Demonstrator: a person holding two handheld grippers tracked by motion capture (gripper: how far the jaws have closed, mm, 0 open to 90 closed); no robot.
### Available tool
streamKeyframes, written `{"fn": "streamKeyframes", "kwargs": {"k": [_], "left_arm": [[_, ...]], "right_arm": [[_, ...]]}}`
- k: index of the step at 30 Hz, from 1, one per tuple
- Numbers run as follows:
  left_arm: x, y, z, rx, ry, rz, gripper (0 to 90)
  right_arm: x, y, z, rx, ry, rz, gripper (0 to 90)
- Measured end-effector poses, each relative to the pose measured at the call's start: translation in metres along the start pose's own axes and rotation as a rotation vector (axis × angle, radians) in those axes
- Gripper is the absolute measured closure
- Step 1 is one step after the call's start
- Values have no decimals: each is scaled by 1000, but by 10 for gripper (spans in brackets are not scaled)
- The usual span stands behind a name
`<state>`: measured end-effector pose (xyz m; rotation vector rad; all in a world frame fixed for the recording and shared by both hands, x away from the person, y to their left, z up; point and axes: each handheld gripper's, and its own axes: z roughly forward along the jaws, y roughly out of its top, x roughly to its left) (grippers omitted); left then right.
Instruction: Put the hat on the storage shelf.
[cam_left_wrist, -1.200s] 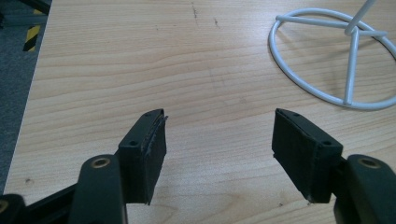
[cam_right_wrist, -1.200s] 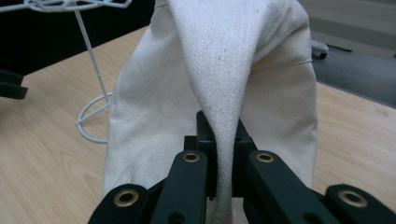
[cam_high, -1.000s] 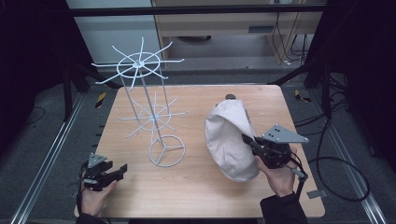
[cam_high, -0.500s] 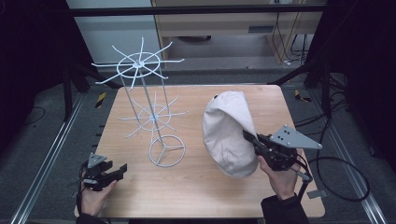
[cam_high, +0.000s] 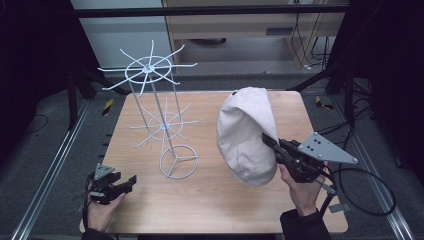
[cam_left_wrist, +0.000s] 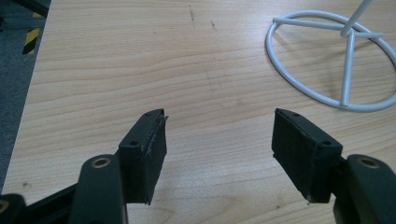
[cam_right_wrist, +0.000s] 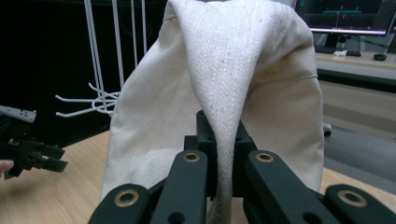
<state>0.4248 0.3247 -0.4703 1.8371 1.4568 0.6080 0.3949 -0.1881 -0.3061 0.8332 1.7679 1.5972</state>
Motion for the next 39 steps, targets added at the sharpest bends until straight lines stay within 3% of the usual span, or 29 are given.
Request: {"fn": "streamKeyframes", "kwargs": {"k": [12, 39], "left_arm": [[0, 0, 0, 4, 2, -1, 354], [1, -1, 1, 7, 0, -6, 354]], "right_arm": [[12, 14, 5, -66, 22, -25, 885], [40, 69, 11, -236, 63, -66, 885]]}}
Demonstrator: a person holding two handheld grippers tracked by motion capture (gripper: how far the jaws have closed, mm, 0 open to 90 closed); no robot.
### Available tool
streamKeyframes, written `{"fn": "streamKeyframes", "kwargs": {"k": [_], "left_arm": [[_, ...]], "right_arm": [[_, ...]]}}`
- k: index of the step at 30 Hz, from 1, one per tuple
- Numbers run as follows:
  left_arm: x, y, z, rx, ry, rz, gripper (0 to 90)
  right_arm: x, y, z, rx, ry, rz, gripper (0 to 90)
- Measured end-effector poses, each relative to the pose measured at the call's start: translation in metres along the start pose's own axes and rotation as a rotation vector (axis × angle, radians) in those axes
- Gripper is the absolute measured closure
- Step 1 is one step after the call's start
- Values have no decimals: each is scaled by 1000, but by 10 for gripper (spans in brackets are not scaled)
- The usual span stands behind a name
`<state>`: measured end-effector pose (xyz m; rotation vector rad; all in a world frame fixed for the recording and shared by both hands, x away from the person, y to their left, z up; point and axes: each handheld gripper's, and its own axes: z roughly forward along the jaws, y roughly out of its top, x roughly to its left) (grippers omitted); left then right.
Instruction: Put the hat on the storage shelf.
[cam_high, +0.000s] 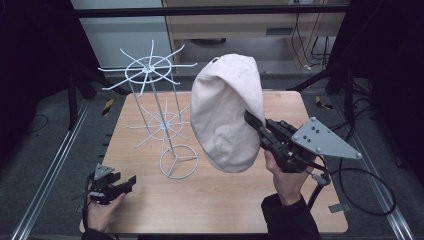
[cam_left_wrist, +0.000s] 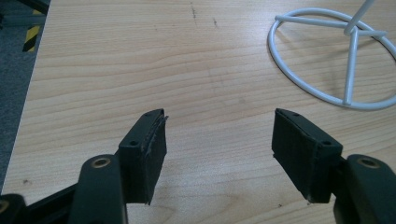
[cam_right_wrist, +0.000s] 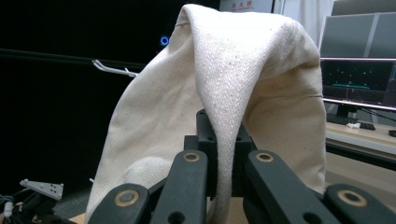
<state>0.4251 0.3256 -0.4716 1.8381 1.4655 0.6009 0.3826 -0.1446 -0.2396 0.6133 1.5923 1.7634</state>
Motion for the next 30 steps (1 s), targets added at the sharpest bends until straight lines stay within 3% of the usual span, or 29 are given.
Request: {"fn": "streamKeyframes", "kwargs": {"k": [17, 30], "left_arm": [[0, 0, 0, -2, 2, 2, 354], [1, 0, 0, 0, 4, 1, 354]], "right_arm": [[19, 31, 30, -32, 25, -37, 885], [29, 30, 64, 5, 39, -49, 884]]}}
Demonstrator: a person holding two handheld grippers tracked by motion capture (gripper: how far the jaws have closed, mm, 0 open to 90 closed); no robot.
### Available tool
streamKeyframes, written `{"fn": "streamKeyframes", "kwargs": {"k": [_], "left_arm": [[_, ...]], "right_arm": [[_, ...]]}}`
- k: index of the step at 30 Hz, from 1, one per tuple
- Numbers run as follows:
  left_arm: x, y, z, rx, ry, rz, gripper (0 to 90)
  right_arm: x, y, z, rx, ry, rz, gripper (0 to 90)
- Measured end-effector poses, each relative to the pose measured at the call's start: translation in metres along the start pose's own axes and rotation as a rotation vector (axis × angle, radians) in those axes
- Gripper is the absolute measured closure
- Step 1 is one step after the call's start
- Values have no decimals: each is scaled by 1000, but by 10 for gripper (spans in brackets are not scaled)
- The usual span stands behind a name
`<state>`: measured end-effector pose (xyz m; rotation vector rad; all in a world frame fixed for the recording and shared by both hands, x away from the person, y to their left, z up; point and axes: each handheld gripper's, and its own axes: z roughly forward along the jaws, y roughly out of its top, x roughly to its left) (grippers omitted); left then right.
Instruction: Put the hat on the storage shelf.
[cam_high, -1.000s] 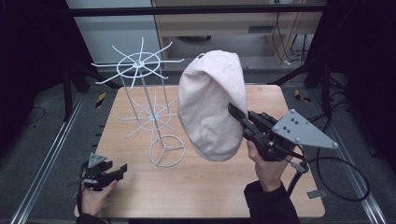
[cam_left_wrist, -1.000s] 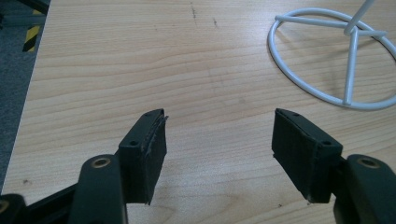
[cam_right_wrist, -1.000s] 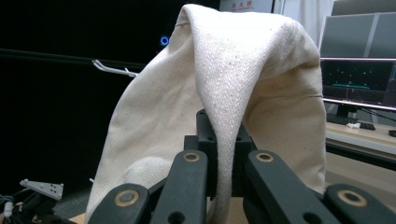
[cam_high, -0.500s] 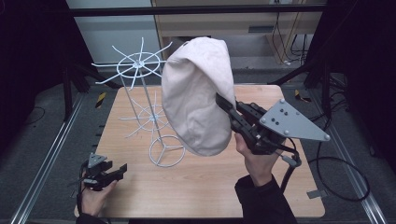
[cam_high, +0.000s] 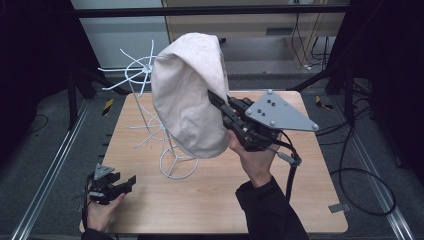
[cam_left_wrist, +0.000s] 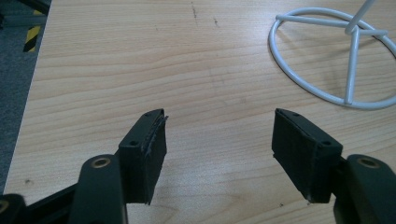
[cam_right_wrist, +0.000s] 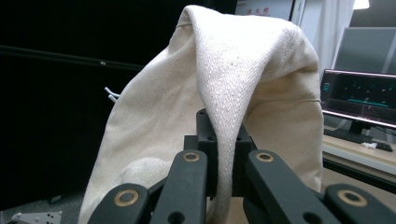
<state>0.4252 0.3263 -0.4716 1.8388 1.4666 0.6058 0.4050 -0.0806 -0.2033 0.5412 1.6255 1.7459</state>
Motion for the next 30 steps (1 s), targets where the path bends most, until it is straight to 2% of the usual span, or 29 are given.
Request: {"fn": "streamKeyframes", "kwargs": {"k": [6, 7, 12, 30], "left_arm": [[0, 0, 0, -1, 1, 0, 353], [0, 0, 0, 0, 1, 1, 353], [0, 0, 0, 3, 0, 2, 353], [0, 0, 0, 4, 0, 4, 353]], "right_arm": [[5, -6, 10, 29, 11, -12, 884], [7, -11, 14, 52, 11, -20, 884], [10, -23, 19, 88, 13, -26, 884], [6, -48, 21, 142, 41, 1, 880]]}}
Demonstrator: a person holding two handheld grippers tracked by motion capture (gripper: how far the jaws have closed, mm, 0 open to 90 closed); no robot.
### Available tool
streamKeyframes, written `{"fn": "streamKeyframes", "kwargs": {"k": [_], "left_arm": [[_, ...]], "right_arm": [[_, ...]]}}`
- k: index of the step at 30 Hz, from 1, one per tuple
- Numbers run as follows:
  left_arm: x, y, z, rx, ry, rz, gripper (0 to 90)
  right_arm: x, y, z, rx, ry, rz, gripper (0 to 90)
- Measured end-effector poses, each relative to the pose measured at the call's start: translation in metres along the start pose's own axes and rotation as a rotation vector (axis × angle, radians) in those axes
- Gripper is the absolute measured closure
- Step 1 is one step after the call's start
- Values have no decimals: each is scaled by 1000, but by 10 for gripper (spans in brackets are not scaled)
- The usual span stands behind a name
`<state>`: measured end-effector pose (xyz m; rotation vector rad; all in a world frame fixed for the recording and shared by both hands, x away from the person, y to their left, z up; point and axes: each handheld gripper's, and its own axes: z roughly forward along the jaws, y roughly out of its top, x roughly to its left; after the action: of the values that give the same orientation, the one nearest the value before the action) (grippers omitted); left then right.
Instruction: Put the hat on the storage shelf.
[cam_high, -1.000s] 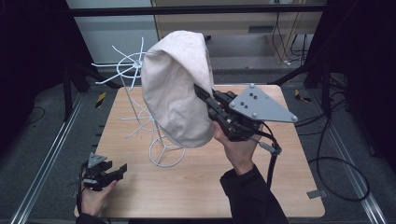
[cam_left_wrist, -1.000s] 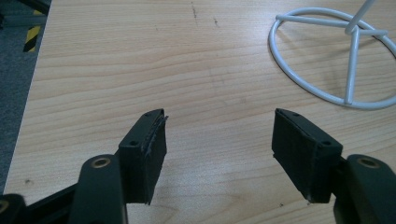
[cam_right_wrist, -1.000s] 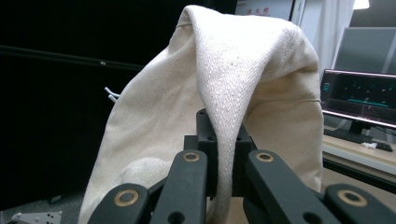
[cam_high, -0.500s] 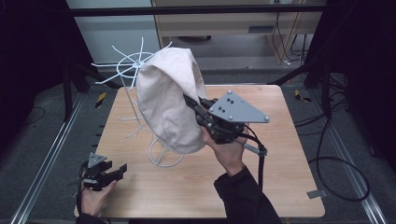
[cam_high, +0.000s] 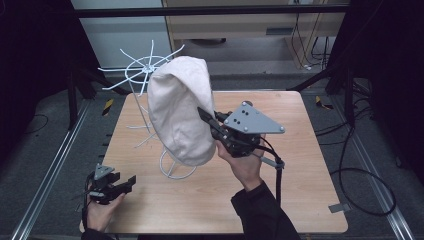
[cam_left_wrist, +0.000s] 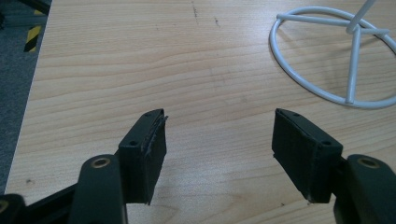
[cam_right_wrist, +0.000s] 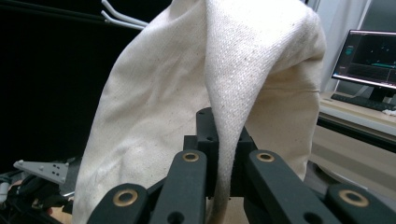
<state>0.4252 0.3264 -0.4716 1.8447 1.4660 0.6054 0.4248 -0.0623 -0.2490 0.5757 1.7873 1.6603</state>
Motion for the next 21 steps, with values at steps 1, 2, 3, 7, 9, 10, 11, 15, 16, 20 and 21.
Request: {"fn": "streamKeyframes", "kwargs": {"k": [1, 2, 3, 7, 9, 10, 11, 15, 16, 20, 21], "left_arm": [[0, 0, 0, 2, 0, 0, 353], [0, 0, 0, 1, 0, 0, 353], [0, 0, 0, 1, -1, 1, 353], [0, 0, 0, 1, 1, 1, 353], [0, 0, 0, 1, 1, 1, 353], [0, 0, 0, 1, 1, 1, 353], [0, 0, 0, 1, 1, 1, 353], [0, 0, 0, 2, 1, 2, 353], [0, 0, 0, 2, 1, 2, 353], [0, 0, 0, 2, 1, 2, 353], [0, 0, 0, 2, 1, 2, 352]], "right_arm": [[0, -1, 0, 2, 2, 2, 880], [0, -2, 0, 5, 5, 4, 879], [0, -4, 1, 10, 7, 4, 879], [-1, -8, 2, 24, 13, 7, 875], [-2, -12, 3, 32, 15, 14, 874], [-2, -13, 4, 36, 17, 16, 872], [-2, -14, 5, 46, 18, 21, 870], [-1, -18, 9, 61, 13, 16, 849], [-1, -19, 9, 64, 15, 17, 845], [0, -23, 12, 76, 9, 18, 822], [0, -24, 13, 79, 9, 18, 820]]}}
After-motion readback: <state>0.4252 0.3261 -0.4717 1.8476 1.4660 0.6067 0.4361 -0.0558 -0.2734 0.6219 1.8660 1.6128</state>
